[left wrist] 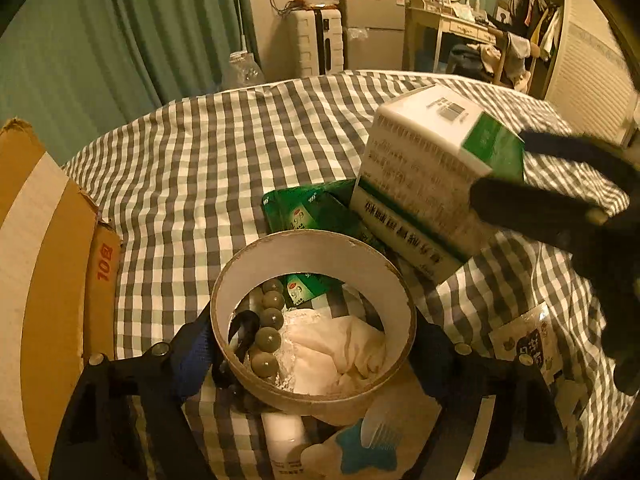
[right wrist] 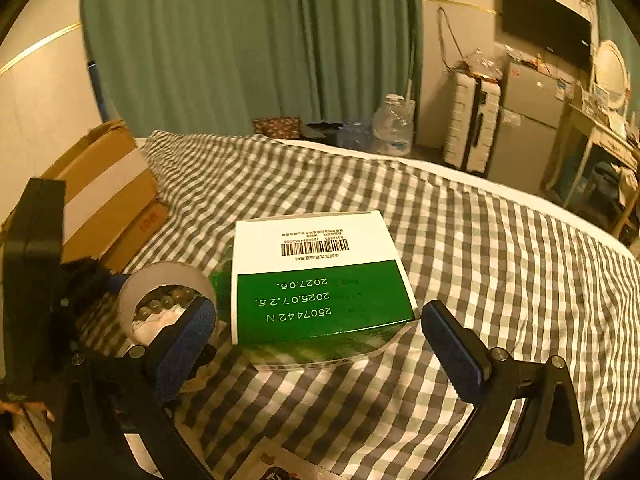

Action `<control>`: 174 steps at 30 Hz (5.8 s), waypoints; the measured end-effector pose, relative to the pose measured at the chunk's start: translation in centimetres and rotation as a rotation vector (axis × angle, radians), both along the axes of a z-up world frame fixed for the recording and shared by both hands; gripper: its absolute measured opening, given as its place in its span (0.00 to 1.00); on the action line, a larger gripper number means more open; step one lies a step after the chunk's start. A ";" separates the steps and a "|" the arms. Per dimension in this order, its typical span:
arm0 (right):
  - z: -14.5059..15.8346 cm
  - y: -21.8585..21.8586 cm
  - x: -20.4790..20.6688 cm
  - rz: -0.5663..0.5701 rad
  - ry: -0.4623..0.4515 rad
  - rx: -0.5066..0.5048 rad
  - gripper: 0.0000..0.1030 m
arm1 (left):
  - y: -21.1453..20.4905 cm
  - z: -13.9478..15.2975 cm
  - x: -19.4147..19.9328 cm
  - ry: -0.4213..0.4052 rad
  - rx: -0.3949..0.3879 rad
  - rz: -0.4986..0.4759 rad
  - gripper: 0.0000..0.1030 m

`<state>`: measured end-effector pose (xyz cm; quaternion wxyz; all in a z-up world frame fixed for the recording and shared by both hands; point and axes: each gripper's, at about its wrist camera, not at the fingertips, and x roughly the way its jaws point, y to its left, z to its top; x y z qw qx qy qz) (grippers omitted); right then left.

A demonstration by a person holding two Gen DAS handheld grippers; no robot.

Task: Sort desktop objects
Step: 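Grasp the clear tape roll with the left tool while the right tool grasps the green medicine box, then carry the tape roll and medicine box over the cardboard box with both tools, then open both tools to drop the tape roll and medicine box into the box, then move both tools back over the remaining items on the bedspread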

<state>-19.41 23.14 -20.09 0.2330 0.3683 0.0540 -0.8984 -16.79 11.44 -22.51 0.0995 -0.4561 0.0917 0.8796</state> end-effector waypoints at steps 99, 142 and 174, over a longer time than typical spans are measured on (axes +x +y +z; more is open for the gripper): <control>19.7 -23.6 19.5 -0.092 0.273 -0.158 0.90 | -30.2 20.0 11.6 0.348 0.117 0.184 0.82; 26.6 -14.7 22.6 -0.195 0.357 -0.171 0.99 | -22.5 29.6 18.3 0.488 0.031 0.295 1.00; 27.4 -0.3 25.9 -0.214 0.521 -0.045 0.99 | -6.0 30.8 19.4 0.536 0.019 0.215 1.00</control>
